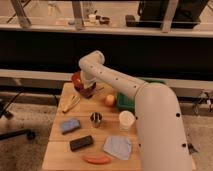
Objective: Stack bowls into tray
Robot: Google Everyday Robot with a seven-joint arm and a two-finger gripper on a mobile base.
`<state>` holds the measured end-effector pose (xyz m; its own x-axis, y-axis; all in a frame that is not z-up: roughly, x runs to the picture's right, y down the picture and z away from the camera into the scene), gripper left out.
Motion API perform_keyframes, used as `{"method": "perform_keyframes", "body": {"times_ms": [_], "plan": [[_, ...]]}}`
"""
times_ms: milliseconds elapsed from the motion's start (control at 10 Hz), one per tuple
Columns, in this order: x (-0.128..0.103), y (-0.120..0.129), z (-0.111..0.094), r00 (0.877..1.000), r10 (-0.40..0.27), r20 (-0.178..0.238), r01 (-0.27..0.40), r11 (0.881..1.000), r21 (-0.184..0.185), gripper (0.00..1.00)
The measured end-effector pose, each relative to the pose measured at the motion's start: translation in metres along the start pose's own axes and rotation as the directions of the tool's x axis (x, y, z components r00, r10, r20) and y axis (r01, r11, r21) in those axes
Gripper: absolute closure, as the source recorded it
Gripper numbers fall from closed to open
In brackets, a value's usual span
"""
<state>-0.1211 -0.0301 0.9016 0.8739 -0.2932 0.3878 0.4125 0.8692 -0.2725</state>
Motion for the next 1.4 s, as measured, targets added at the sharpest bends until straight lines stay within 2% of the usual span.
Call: {"method": "perform_keyframes", "body": {"times_ms": [600,800,1100,1400], "plan": [[0.010,0.012,0.016,1.000,0.009,-0.003,-0.009,1.000,-0.029,1.00],[0.012,0.013,0.018,1.000,0.012,-0.003,-0.012,0.999,-0.039,0.86],[0.012,0.014,0.019,1.000,0.014,-0.004,-0.014,0.999,-0.049,0.53],[0.012,0.014,0.020,1.000,0.012,-0.007,-0.012,0.998,-0.055,0.26]]}}
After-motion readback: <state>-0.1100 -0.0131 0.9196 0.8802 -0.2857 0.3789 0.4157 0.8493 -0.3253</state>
